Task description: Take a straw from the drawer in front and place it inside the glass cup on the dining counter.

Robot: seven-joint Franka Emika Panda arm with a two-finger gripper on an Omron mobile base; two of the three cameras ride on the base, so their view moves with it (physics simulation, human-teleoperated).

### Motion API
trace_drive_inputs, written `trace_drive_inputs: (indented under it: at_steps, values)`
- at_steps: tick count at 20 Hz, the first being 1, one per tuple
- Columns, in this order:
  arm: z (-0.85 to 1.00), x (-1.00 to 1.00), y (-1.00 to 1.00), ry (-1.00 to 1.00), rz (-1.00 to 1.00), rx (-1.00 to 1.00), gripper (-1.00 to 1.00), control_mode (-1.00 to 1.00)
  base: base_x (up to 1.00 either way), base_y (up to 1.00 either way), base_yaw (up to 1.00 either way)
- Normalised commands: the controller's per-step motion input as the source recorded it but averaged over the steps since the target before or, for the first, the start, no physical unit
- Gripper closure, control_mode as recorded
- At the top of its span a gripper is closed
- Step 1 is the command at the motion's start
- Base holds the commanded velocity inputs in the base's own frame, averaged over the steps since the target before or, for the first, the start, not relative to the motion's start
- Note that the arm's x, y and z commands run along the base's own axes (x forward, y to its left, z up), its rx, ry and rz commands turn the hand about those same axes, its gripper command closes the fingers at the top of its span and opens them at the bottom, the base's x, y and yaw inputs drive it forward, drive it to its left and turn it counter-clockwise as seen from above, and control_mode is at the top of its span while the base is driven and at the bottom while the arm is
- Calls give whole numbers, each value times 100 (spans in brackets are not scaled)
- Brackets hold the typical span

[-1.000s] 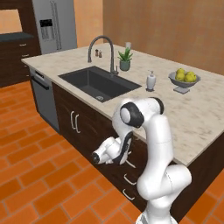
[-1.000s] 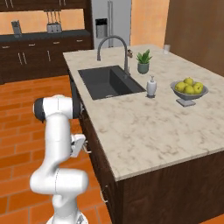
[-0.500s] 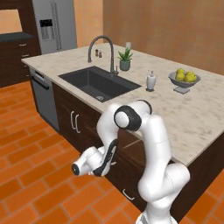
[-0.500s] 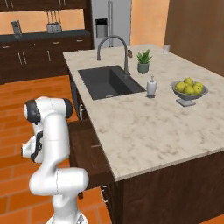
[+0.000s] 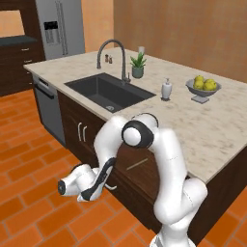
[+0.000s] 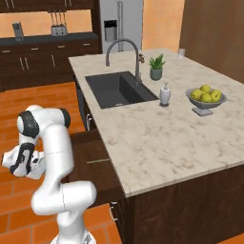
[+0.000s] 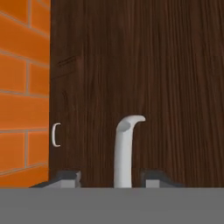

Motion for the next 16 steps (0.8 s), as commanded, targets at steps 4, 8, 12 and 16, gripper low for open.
trace_drive_inputs:
  at_steps: [4,8,12,16]
  values:
    - [77,-46,0,35,0,53,-100,-100,0,0,0]
    - [100,-39,-34,5,0,43,-100,-100,0,0,0]
    - [100,0,-61,0,-1,32,-100,-100,0,0,0]
    - [100,14,-69,6,-5,28,-100,-100,0,0,0]
